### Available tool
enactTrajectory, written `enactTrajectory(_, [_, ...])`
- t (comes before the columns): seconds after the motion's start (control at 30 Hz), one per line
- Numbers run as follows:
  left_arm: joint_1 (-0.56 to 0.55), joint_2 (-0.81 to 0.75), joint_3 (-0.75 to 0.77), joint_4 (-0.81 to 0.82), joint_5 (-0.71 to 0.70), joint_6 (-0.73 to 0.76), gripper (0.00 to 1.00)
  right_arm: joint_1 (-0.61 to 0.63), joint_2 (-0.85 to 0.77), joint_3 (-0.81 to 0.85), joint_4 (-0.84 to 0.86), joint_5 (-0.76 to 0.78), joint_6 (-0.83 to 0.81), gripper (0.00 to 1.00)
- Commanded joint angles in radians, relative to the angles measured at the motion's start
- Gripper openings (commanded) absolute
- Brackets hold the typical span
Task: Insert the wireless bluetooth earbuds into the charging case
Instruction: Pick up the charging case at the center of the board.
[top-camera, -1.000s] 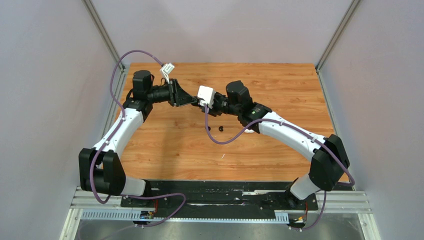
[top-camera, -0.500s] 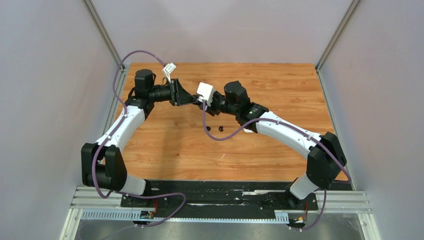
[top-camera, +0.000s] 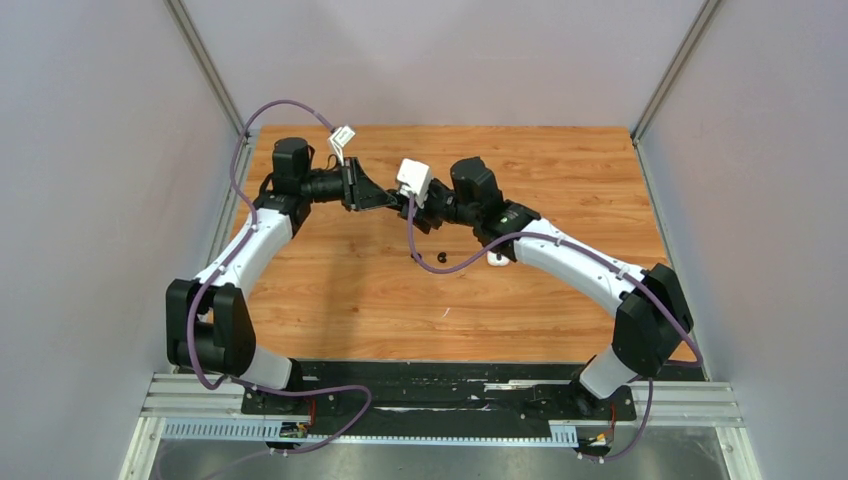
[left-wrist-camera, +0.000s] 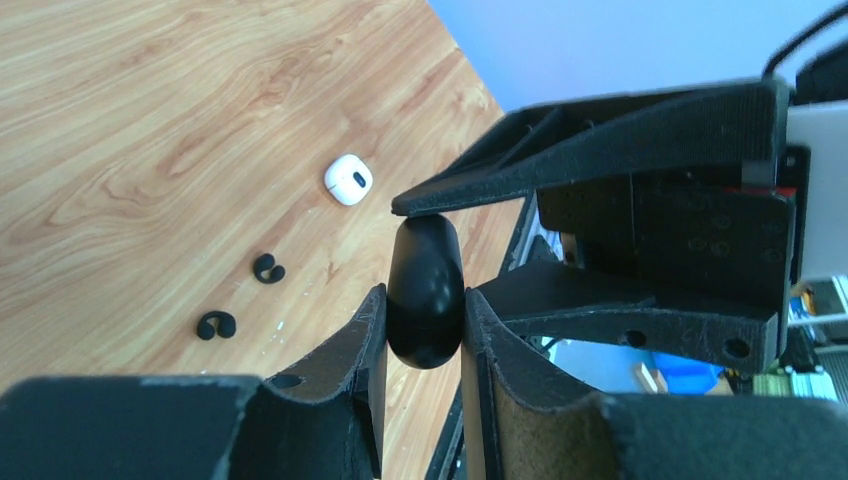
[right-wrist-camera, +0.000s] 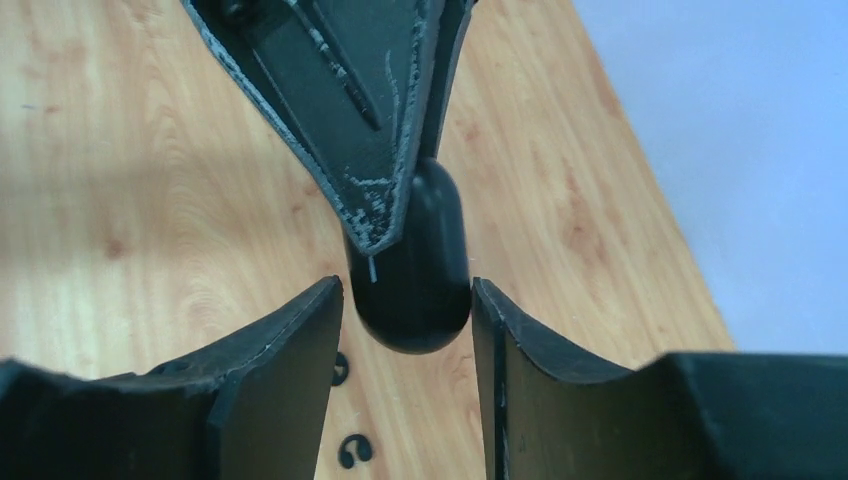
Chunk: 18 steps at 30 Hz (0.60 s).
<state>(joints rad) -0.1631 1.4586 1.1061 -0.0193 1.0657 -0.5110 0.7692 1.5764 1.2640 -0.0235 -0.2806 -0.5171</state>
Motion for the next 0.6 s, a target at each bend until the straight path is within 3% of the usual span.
enactTrajectory(0.0, [-0.021,0.001,0.054,-0.02,0.113,0.081,0.0,-0.084,0.0,0.149,-0.2,-0.287,0.143,0.57])
enactTrajectory(0.13, [-0.022,-0.003,0.104,-0.215,0.164,0.352,0.0,-0.187,0.044,0.257,-0.417,-0.513,0.24,0.61])
enactTrajectory(0.3, [-0.031,-0.035,0.148,-0.4,0.19,0.675,0.0,-0.235,0.051,0.25,-0.435,-0.66,0.276,0.62])
enactTrajectory(0.57, [-0.073,-0.069,0.169,-0.505,0.14,0.827,0.0,-0.236,0.094,0.289,-0.435,-0.787,0.234,0.6])
